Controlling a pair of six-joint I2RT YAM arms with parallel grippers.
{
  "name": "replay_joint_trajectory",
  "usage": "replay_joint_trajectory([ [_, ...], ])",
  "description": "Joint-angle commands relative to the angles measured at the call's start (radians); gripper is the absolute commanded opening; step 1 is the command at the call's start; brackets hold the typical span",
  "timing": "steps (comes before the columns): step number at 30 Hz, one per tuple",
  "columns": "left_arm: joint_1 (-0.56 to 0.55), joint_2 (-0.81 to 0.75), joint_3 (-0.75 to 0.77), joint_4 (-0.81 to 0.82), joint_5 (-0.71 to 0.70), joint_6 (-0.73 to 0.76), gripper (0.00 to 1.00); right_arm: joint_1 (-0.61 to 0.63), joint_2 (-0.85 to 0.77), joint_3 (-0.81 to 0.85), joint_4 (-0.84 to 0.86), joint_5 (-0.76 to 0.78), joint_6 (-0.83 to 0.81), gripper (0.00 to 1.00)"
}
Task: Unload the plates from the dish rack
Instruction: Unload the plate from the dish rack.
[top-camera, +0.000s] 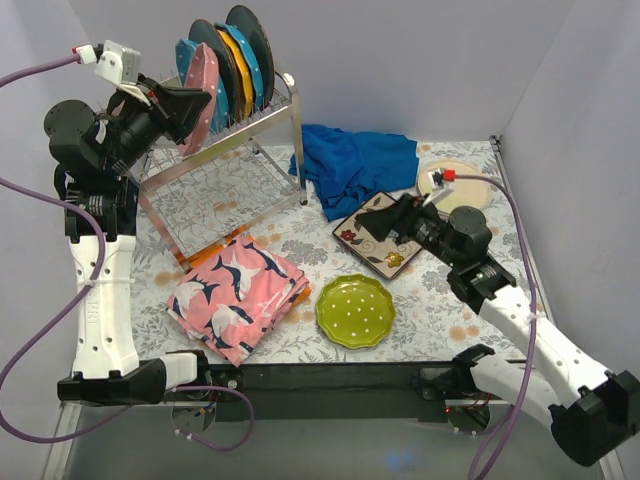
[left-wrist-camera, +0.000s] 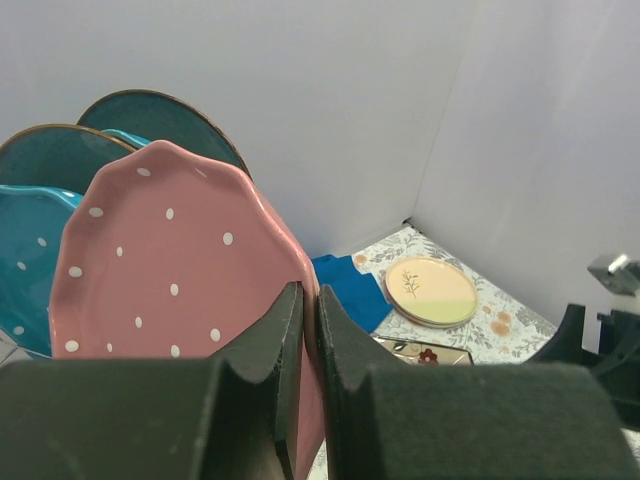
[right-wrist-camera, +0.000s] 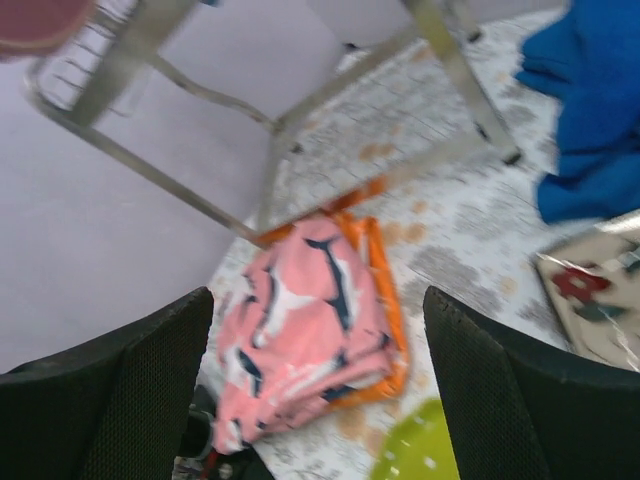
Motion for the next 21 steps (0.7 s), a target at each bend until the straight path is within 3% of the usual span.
replay_joint_trajectory([
  [1, -0.002, -0.074, 0.0, 0.092, 0.015, 0.056, 0.0, 0.093, 0.142, 0.287, 0.119, -0.016, 0.106, 0.91],
  [7, -0.003, -0.11, -0.077, 0.096, 0.018, 0.059, 0.0, 0.2, 0.384, 0.575, 0.204, 0.02, 0.26, 0.91],
  [14, -0.004, -0.158, -0.163, 0.129, 0.024, 0.067, 0.0, 0.3, 0.612, 0.888, 0.218, 0.053, 0.295, 0.91],
  [21, -0.004, -0.189, -0.244, 0.164, 0.041, 0.069, 0.0, 0.374, 0.751, 1.03, 0.201, 0.11, 0.289, 0.91],
])
